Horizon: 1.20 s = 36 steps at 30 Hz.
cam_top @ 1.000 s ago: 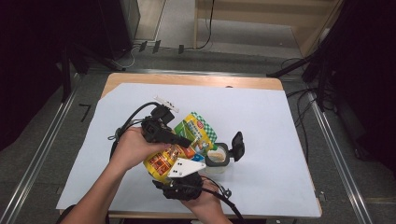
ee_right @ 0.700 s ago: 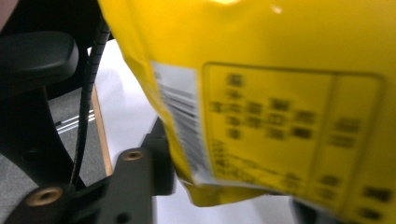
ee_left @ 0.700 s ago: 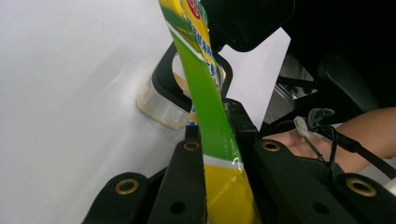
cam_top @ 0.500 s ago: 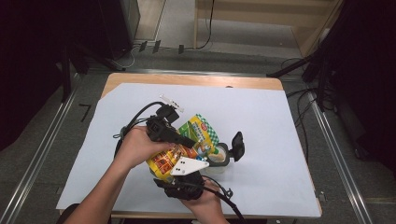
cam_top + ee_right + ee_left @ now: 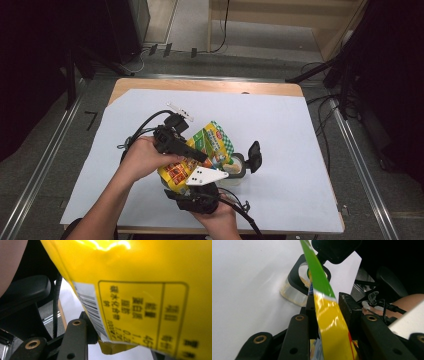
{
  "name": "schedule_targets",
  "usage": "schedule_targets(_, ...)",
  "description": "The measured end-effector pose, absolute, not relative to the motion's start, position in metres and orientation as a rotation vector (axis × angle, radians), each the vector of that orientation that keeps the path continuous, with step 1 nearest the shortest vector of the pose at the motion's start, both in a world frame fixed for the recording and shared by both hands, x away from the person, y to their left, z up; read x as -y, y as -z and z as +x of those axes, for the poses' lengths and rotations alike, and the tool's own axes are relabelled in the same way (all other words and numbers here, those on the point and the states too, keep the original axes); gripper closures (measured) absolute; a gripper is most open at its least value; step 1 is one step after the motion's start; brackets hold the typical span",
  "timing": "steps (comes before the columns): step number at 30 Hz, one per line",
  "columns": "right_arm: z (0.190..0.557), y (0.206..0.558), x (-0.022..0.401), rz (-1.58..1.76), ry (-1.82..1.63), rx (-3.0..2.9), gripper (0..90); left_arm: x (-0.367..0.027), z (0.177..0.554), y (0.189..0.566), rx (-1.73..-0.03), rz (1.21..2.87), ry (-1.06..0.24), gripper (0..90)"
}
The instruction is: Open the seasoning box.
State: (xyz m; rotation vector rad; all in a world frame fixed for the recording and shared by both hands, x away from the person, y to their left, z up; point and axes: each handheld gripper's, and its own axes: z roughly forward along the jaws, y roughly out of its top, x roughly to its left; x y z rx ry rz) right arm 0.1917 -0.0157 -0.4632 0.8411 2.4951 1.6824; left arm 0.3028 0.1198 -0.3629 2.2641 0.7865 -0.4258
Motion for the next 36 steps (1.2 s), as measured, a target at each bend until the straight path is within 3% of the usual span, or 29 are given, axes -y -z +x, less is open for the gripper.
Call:
schedule_targets(17,0.191,0.462,0.012,0.791,-1.666,-2.519,59.7,-0.116,0.297,0.357,-0.851,2.319,0.341,88.3)
schedule_targets(24,0.187,0.463,0.006,0.710,-1.599,-2.543,55.1,-0.116,0.297,0.358,-0.862,2.319,0.362,89.4)
schedule_targets(26,0.187,0.462,0.006,0.709,-1.589,-2.537,61.5,-0.115,0.297,0.358,-0.880,2.317,0.362,89.5)
schedule_targets(32,0.188,0.463,0.007,0.763,-1.603,-2.542,64.1,-0.112,0.298,0.358,-0.883,2.300,0.357,88.8)
schedule_targets(36,0.189,0.461,0.008,0.791,-1.665,-2.529,64.7,-0.114,0.298,0.356,-0.888,2.263,0.376,83.4)
